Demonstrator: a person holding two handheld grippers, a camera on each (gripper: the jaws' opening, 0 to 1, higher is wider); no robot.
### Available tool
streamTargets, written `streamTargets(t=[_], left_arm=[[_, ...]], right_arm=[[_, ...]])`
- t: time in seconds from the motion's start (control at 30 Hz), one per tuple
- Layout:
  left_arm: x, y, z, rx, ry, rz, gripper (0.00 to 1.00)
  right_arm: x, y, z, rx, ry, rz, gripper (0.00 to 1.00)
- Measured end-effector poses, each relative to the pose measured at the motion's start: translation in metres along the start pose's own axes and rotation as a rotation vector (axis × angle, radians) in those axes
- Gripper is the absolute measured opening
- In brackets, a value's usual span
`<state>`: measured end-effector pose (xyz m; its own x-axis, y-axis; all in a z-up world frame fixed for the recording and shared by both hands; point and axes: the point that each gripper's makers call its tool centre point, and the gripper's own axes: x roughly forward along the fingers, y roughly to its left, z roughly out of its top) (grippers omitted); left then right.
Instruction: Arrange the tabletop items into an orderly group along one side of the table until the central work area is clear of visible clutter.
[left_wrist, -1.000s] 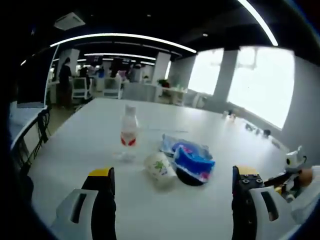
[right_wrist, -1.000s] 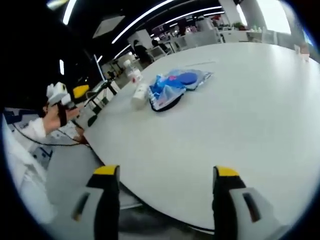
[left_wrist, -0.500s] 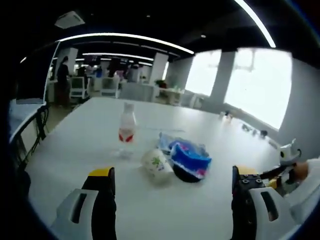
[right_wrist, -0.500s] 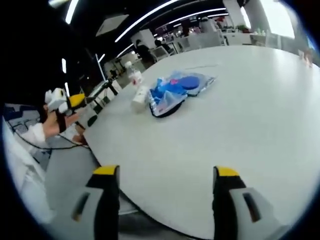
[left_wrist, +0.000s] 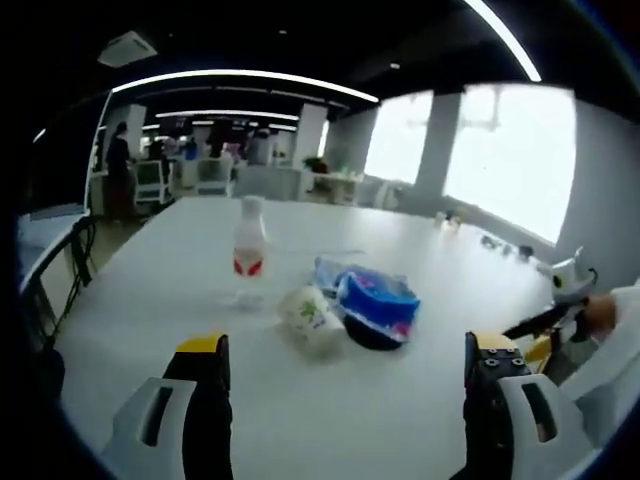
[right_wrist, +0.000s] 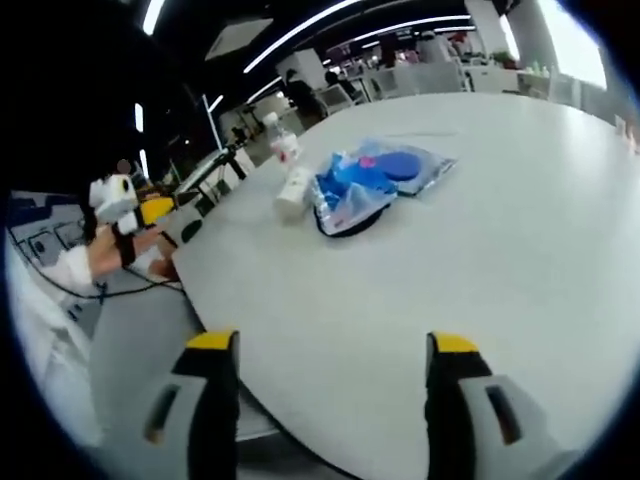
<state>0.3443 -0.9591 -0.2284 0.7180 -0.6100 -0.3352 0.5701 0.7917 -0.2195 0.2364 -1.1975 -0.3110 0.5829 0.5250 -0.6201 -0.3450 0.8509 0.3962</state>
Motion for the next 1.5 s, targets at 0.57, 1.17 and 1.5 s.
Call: streamTargets(t=[0.57, 1.17, 1.5], left_arm=[[-0.013, 0.008, -0.009, -0.04, -0.031, 0.03, 0.95], [-0.012, 0.007, -0.03, -0.06, -0.039, 0.036, 0.94], [-0.009, 0.01, -0.037, -0.04, -0.033, 0.055, 0.91]], right_arm=[[0.032, 0.021, 0.034, -0.139, 0.056, 0.072, 0.75], [0.074, 0.027, 0.079, -0.235, 0.065, 0.114, 0.74], [0.101, 0.041, 0.104, -0.27, 0.067, 0.16, 0.73]])
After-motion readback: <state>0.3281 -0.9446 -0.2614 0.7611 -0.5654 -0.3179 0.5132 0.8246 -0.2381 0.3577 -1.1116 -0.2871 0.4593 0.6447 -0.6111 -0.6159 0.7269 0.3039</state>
